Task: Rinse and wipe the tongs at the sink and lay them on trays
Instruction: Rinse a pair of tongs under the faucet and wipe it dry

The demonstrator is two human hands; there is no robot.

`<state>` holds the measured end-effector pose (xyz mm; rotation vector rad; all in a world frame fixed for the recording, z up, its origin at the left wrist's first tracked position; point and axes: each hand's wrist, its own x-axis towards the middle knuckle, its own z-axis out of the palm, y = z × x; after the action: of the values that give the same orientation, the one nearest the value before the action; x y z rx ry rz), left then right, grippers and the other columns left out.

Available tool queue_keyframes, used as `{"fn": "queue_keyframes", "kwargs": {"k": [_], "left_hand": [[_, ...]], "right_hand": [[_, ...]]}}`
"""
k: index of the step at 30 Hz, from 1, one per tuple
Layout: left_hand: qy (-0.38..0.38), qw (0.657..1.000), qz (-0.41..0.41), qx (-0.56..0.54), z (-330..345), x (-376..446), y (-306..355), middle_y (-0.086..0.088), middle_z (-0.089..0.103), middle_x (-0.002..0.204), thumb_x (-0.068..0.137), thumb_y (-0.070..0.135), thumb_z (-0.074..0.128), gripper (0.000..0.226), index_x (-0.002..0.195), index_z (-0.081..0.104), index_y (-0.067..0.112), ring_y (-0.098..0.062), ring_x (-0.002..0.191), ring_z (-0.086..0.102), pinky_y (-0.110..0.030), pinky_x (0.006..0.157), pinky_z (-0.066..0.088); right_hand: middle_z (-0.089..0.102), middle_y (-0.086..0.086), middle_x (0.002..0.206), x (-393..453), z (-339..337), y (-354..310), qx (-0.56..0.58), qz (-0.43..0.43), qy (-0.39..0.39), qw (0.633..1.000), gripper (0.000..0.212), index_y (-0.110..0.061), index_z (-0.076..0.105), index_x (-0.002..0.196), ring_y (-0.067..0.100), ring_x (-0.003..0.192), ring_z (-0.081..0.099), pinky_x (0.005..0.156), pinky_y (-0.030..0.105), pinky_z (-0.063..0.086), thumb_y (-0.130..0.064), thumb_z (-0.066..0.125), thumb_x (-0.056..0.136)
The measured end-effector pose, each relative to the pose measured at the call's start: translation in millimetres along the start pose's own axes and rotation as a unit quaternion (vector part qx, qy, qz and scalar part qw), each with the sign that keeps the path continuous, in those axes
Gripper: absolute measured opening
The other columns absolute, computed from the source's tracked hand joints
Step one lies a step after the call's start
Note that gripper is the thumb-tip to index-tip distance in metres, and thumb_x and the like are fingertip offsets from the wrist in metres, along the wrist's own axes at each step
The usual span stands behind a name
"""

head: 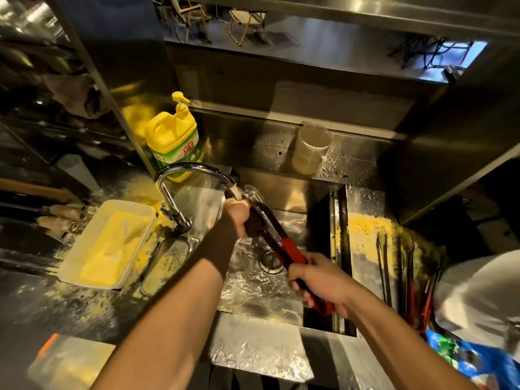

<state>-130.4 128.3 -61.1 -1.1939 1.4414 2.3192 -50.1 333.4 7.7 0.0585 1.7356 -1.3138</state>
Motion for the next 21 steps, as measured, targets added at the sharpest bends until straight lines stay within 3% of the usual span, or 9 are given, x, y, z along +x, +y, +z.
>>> {"fn": "queue_keyframes", "kwargs": {"k": [2, 4, 7, 9, 12, 15, 18, 21], "left_hand": [[0.014, 1.0, 0.01, -0.003, 6, -3, 0, -0.029, 0.064, 0.123, 0.098, 0.002, 0.044, 0.03, 0.126, 0.053, -0.003, -0.043, 0.107, 0.066, -0.063, 0.094, 0.05], [-0.001, 1.0, 0.01, 0.024, 11, -9, -7, -0.024, 0.065, 0.112, 0.098, 0.003, 0.044, 0.021, 0.114, 0.059, 0.001, -0.035, 0.093, 0.067, -0.053, 0.086, 0.057], [-0.006, 1.0, -0.02, -0.008, 9, -9, -4, -0.018, 0.068, 0.079, 0.103, 0.007, 0.036, 0.023, 0.099, 0.058, 0.001, -0.028, 0.057, 0.07, -0.04, 0.055, 0.059], [0.024, 0.999, -0.015, -0.026, 11, -8, -1, -0.013, 0.063, 0.072, 0.104, 0.009, 0.036, 0.026, 0.086, 0.055, 0.006, -0.025, 0.049, 0.065, -0.032, 0.043, 0.056], [0.011, 1.0, 0.002, 0.018, 18, -18, -10, -0.013, 0.062, 0.09, 0.1, 0.003, 0.042, 0.019, 0.091, 0.057, 0.01, -0.024, 0.067, 0.063, -0.034, 0.061, 0.059], [0.001, 1.0, -0.027, 0.002, 14, -18, -8, -0.021, 0.063, 0.101, 0.102, 0.004, 0.037, 0.03, 0.125, 0.056, 0.002, -0.031, 0.081, 0.067, -0.047, 0.074, 0.059], [0.059, 0.998, -0.011, 0.029, 4, -12, 10, -0.023, 0.064, 0.104, 0.104, 0.013, 0.039, 0.027, 0.125, 0.055, 0.005, -0.034, 0.086, 0.066, -0.046, 0.064, 0.059], [0.138, 0.985, 0.038, 0.095, -15, 5, 15, -0.023, 0.06, 0.133, 0.1, 0.02, 0.055, 0.042, 0.133, 0.054, -0.005, -0.034, 0.113, 0.061, -0.04, 0.092, 0.049]], "right_hand": [[0.053, 0.0, 0.06, 3, -2, -4, -0.001, -0.003, 0.023, 1.0, 0.015, -0.009, 0.057, 0.097, 0.013, 0.043, 0.041, 0.041, 0.026, 0.034, -0.01, 0.057, 0.082], [0.052, 0.002, 0.059, 8, 5, -9, -0.024, -0.011, 0.059, 0.998, 0.007, -0.009, 0.057, 0.092, 0.013, 0.042, 0.041, 0.041, 0.026, 0.034, -0.01, 0.056, 0.085], [0.053, 0.0, 0.057, 10, 12, -5, -0.019, -0.014, 0.062, 0.998, 0.012, -0.009, 0.056, 0.094, 0.012, 0.041, 0.042, 0.039, 0.025, 0.036, -0.01, 0.057, 0.082], [0.053, -0.001, 0.056, 9, 10, -5, 0.003, -0.003, 0.052, 0.999, 0.017, -0.008, 0.056, 0.097, 0.012, 0.04, 0.042, 0.038, 0.025, 0.035, -0.008, 0.058, 0.08], [0.051, 0.0, 0.057, 16, 14, -13, -0.014, 0.001, 0.081, 0.997, 0.015, -0.006, 0.057, 0.099, 0.013, 0.04, 0.043, 0.039, 0.027, 0.037, -0.01, 0.059, 0.085], [0.05, 0.001, 0.06, 14, 20, -15, -0.051, -0.026, 0.081, 0.995, 0.009, -0.011, 0.058, 0.093, 0.013, 0.041, 0.042, 0.039, 0.027, 0.036, -0.01, 0.059, 0.084], [0.05, 0.001, 0.058, -5, 6, -10, -0.079, -0.016, 0.053, 0.995, 0.007, -0.015, 0.056, 0.087, 0.013, 0.039, 0.041, 0.04, 0.025, 0.035, -0.011, 0.059, 0.082], [0.048, 0.003, 0.053, -26, -16, -6, -0.059, 0.012, 0.03, 0.998, 0.008, -0.007, 0.057, 0.088, 0.014, 0.036, 0.036, 0.037, 0.024, 0.031, -0.003, 0.057, 0.081]]}}
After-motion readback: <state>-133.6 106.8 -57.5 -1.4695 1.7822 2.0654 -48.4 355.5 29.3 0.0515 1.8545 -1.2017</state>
